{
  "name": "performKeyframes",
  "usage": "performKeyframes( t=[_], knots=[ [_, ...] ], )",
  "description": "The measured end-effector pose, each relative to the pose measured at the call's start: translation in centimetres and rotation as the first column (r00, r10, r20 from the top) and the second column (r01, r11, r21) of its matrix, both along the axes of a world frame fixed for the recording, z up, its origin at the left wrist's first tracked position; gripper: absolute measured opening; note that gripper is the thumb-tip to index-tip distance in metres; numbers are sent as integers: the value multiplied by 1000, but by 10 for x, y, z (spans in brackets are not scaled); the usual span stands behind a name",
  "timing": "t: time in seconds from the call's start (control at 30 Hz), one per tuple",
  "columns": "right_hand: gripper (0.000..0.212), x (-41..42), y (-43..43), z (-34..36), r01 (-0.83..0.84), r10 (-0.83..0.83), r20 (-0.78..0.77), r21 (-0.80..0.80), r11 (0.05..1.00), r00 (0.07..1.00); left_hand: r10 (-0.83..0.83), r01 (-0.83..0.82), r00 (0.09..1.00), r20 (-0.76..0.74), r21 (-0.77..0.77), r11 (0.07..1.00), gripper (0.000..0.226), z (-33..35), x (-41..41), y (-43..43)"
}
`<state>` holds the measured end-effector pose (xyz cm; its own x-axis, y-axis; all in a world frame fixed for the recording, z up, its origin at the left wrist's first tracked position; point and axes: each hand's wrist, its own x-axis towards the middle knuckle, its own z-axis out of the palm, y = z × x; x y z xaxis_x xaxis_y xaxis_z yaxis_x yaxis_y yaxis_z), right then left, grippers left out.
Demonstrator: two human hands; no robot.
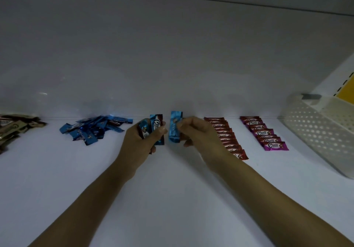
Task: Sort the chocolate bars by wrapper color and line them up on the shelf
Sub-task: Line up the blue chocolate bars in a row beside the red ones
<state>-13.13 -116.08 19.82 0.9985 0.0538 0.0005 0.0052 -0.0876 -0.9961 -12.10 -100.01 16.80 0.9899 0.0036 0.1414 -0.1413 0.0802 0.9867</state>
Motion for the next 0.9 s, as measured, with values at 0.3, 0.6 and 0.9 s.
performKeyframes(
  t=[0.3,0.6,0.9],
  knots=[
    [18,-3,-32,-31,192,307,360,-864,465,881,-22,21,1000,15,32,999,11,0,-1,-2],
    [33,-1,-41,-22,155,289,246,-940,305,925,-73,63,995,72,129,990,25,-9,2,-1],
    [11,-5,-32,-23,122,215,317,-776,619,924,-85,72,992,92,132,989,24,-11,3,-1]
  ],
)
